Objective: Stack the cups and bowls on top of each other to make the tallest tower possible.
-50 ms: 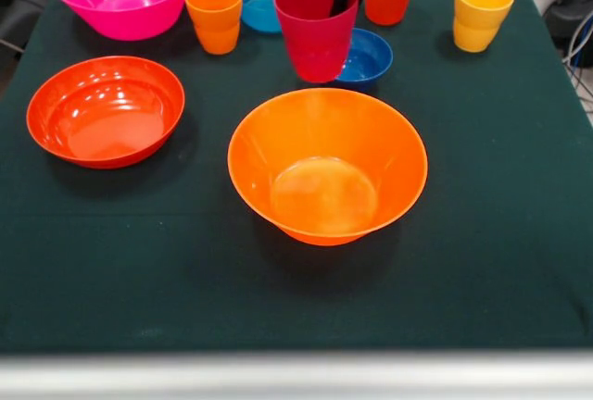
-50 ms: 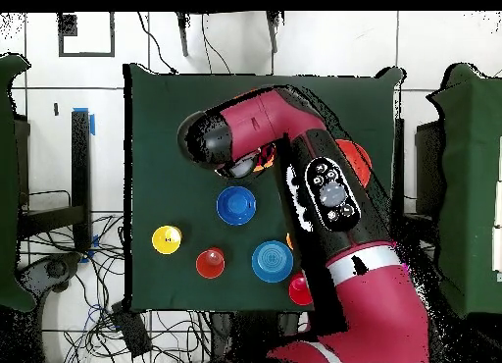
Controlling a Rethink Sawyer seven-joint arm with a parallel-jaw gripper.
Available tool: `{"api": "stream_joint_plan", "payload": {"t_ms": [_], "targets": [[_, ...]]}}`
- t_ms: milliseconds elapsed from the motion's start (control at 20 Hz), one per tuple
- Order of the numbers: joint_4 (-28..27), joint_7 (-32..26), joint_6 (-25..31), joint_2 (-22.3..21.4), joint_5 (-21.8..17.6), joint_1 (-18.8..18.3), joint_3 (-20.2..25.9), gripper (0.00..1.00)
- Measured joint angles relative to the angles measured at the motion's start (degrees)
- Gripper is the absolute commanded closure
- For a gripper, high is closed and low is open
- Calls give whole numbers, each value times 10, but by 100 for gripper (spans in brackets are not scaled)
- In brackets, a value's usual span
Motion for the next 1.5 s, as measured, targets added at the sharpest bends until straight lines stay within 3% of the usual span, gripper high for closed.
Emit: {"api": "stream_joint_plan", "payload": {"t_ms": [400,800,1500], "targets": [[-32,0,-3,29,0,0,-23,100],[-39,0,-40,63,1,5,-50,100],[-77,33,-48,123,24,59,-79,100]]}}
